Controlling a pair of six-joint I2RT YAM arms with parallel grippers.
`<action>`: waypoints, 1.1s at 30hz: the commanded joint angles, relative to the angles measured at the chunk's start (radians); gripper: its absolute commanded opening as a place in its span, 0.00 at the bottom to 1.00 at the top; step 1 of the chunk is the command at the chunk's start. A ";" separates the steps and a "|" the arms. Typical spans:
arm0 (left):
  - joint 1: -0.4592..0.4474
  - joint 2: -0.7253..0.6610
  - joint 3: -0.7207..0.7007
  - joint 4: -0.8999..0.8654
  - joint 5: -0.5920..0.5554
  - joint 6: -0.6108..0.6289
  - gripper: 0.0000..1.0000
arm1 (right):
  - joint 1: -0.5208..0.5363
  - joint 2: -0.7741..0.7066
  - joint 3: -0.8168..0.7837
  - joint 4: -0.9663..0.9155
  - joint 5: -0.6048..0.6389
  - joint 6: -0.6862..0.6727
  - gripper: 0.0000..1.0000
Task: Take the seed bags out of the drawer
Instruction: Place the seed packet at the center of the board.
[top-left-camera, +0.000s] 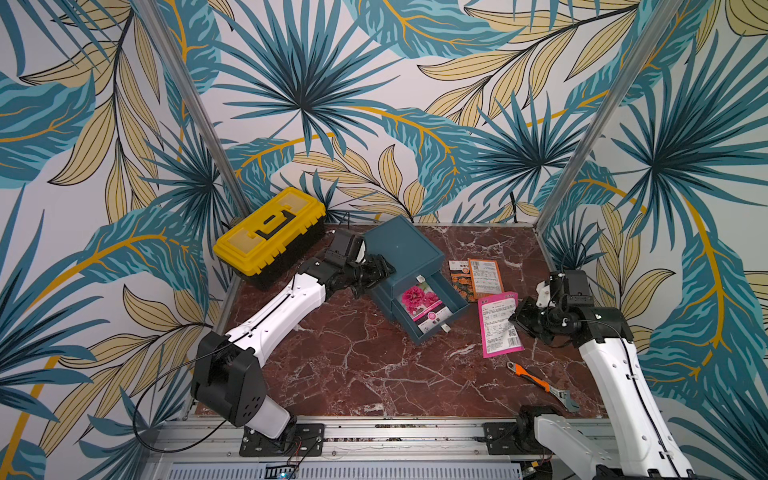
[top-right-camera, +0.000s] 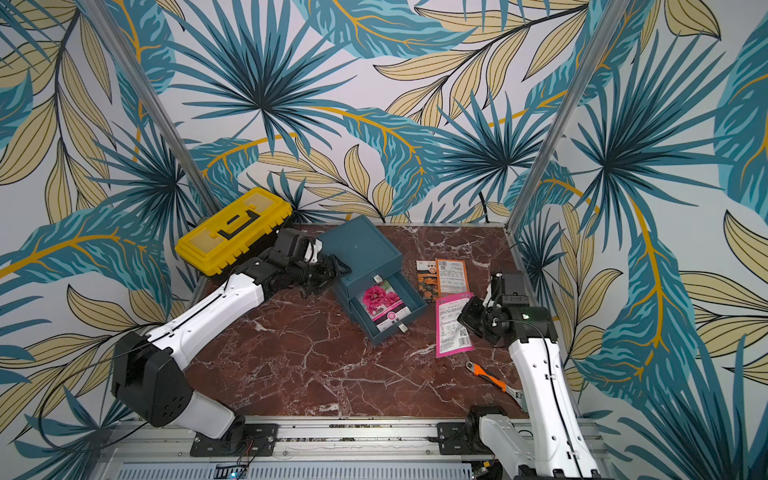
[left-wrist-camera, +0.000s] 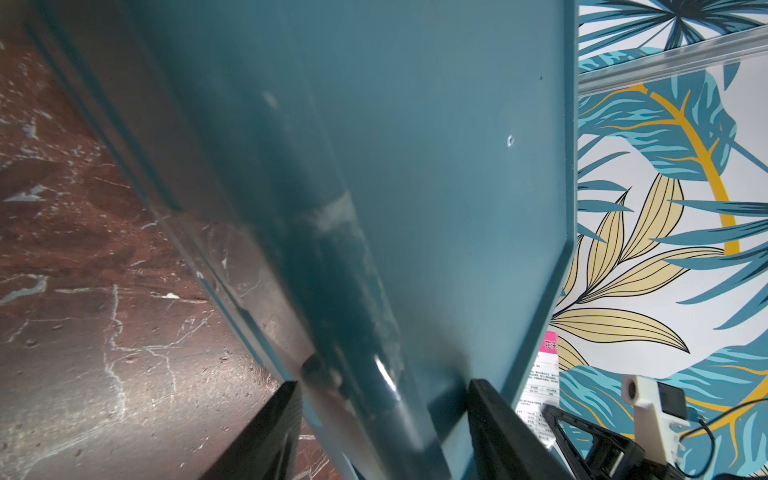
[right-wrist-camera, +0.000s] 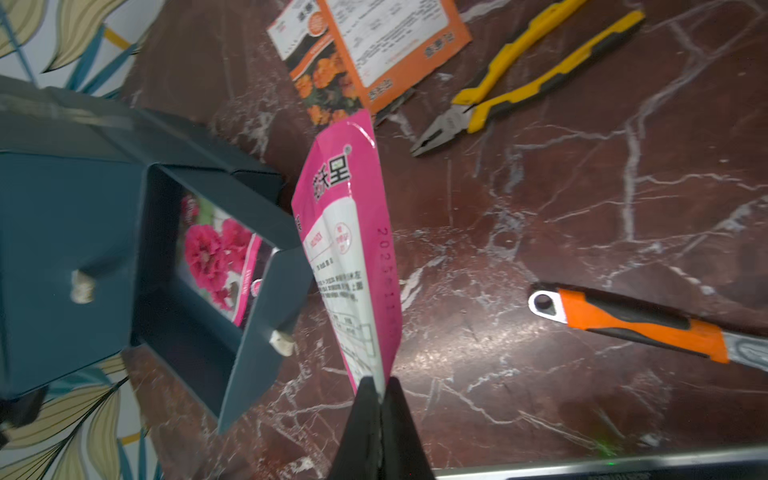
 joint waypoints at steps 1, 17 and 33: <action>0.003 -0.014 0.038 -0.030 -0.010 0.022 0.67 | -0.016 0.053 -0.057 -0.041 0.111 -0.042 0.00; 0.003 0.001 0.045 -0.023 -0.005 0.016 0.67 | -0.003 0.366 -0.271 0.267 -0.256 -0.079 0.01; 0.002 0.010 0.047 -0.030 -0.012 0.008 0.67 | -0.004 0.289 -0.166 0.161 0.003 -0.089 0.63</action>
